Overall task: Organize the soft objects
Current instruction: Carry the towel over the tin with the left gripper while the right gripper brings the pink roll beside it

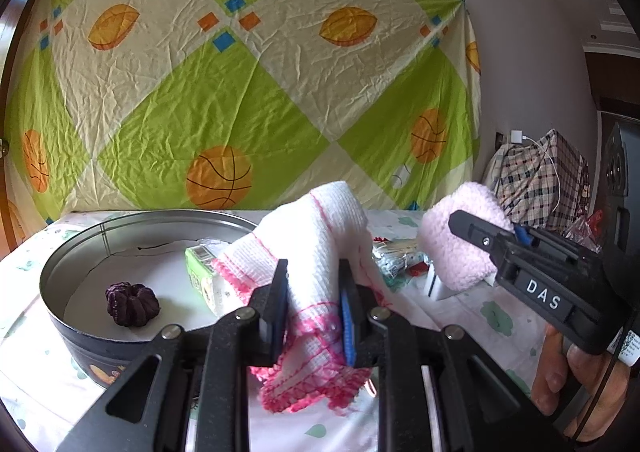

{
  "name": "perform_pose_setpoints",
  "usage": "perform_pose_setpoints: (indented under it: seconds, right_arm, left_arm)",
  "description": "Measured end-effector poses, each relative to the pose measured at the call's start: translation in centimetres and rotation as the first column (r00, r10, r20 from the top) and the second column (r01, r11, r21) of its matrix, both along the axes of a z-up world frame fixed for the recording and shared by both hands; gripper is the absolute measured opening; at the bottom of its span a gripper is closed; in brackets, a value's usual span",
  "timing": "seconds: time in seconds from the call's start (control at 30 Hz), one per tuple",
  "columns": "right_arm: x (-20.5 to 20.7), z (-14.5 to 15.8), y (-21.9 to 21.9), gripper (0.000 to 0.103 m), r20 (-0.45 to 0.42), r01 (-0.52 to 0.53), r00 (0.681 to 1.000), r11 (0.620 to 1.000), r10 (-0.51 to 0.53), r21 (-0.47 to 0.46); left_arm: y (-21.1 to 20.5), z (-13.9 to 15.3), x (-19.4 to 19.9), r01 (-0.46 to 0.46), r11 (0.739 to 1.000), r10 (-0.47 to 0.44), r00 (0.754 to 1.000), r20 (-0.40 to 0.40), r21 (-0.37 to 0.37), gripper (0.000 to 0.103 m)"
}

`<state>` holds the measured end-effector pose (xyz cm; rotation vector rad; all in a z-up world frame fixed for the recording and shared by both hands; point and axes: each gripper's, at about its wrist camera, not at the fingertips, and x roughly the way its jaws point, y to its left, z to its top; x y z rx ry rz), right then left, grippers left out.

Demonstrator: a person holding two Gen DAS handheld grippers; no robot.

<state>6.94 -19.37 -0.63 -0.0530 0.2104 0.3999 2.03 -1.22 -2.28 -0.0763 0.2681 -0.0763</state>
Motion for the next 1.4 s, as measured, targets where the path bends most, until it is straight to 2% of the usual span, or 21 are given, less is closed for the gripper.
perform_pose_setpoints:
  seconds: [0.63, 1.4]
  right_arm:
    - [0.0, -0.2, 2.2, 0.028, -0.012, -0.051, 0.999, 0.999, 0.051, -0.008]
    - [0.6, -0.7, 5.8, 0.028, -0.044, -0.135, 0.99, 0.99, 0.134, -0.035]
  left_arm:
    - [4.1, 0.5, 0.3, -0.088, 0.996, 0.088, 0.996, 0.0, -0.029, 0.02]
    - [6.9, 0.5, 0.6, -0.131, 0.991, 0.131, 0.991, -0.013, -0.04, 0.02]
